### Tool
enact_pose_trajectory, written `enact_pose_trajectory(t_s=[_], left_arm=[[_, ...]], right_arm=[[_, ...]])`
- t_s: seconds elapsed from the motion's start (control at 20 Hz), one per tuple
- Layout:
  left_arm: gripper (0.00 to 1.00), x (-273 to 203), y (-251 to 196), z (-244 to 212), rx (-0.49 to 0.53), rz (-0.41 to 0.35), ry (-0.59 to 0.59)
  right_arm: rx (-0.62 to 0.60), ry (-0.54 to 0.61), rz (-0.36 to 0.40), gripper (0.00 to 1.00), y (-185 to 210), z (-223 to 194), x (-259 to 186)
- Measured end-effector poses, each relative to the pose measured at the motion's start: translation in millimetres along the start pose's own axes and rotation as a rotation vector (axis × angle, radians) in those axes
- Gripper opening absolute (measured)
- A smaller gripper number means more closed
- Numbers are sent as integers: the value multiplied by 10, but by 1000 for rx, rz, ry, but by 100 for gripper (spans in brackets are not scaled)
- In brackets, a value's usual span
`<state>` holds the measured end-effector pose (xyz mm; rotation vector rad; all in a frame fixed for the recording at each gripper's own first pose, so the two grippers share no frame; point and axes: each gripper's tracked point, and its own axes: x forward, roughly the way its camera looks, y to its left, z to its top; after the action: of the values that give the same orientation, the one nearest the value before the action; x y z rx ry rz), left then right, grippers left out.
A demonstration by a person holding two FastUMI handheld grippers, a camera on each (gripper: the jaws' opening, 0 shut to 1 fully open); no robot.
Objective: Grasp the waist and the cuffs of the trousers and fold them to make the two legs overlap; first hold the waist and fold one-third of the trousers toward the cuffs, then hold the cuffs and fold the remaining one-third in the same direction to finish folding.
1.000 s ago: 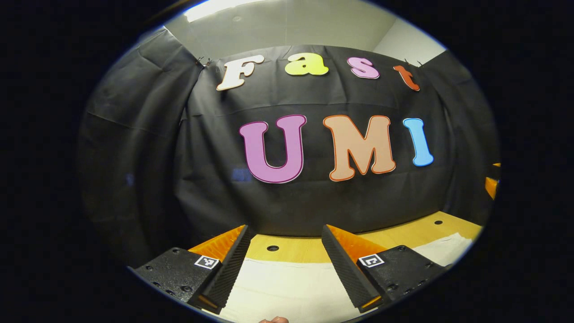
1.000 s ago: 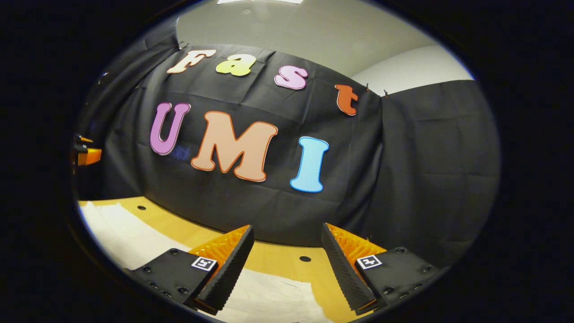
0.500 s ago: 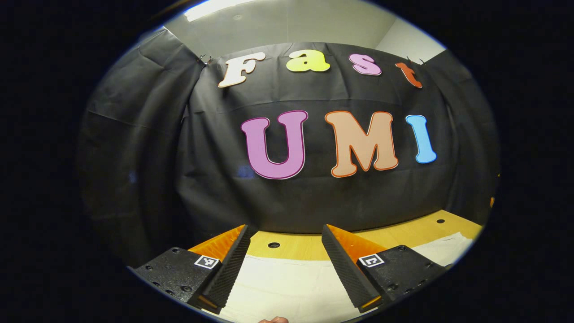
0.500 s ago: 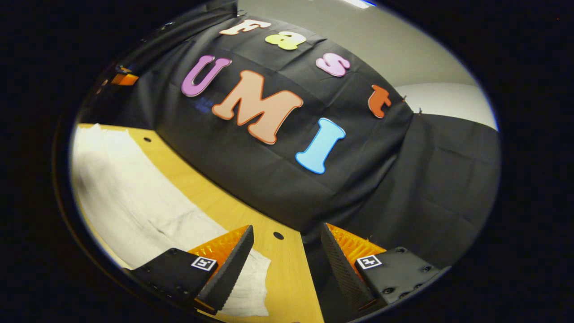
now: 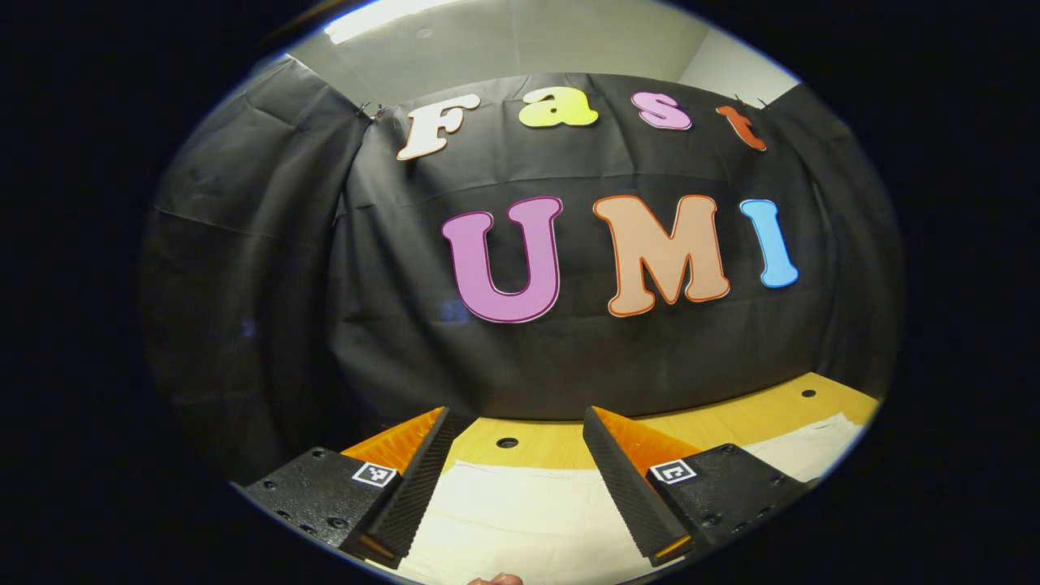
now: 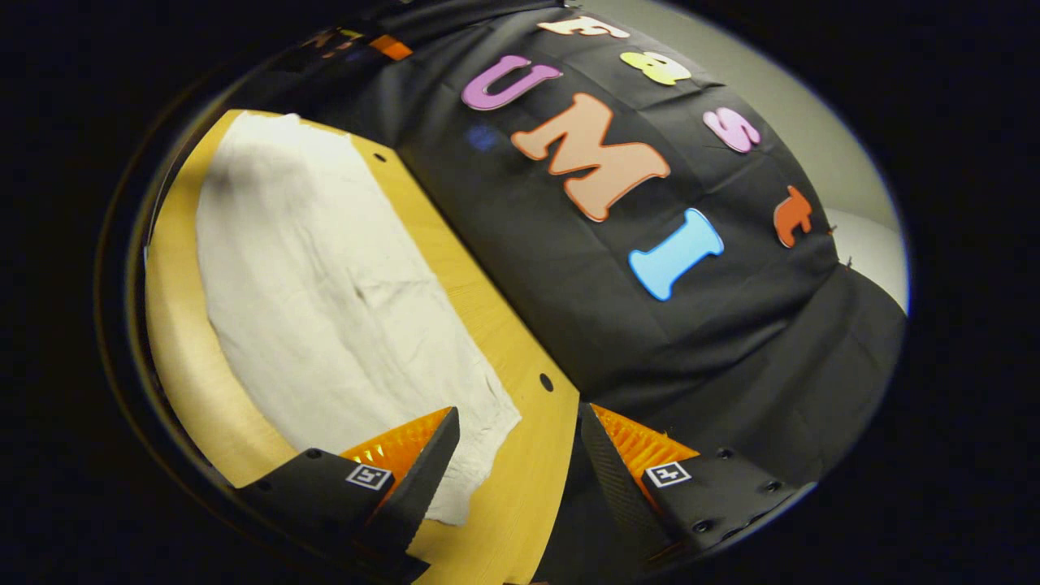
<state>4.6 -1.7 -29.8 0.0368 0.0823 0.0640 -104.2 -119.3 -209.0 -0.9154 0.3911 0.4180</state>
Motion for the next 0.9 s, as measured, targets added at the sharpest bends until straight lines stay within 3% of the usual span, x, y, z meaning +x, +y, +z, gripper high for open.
enact_pose_trajectory(t_s=[0.2, 0.4, 0.65, 0.75, 0.9], left_arm=[[96, 5, -8, -58, 12, 6, 15], [96, 5, 33, -54, 28, 14, 11], [100, -15, 60, -129, 35, 25, 25], [96, -35, 73, -138, 44, 28, 31], [96, -51, 116, -180, 59, 37, 43]], right_arm=[[-146, 16, 118, 98, 388, -212, -4], [-202, 51, 212, 98, 624, -424, -23], [-266, 117, 308, 98, 892, -808, -101], [-289, 136, 343, 100, 996, -895, -142], [-305, 138, 354, 98, 1065, -942, -98]])
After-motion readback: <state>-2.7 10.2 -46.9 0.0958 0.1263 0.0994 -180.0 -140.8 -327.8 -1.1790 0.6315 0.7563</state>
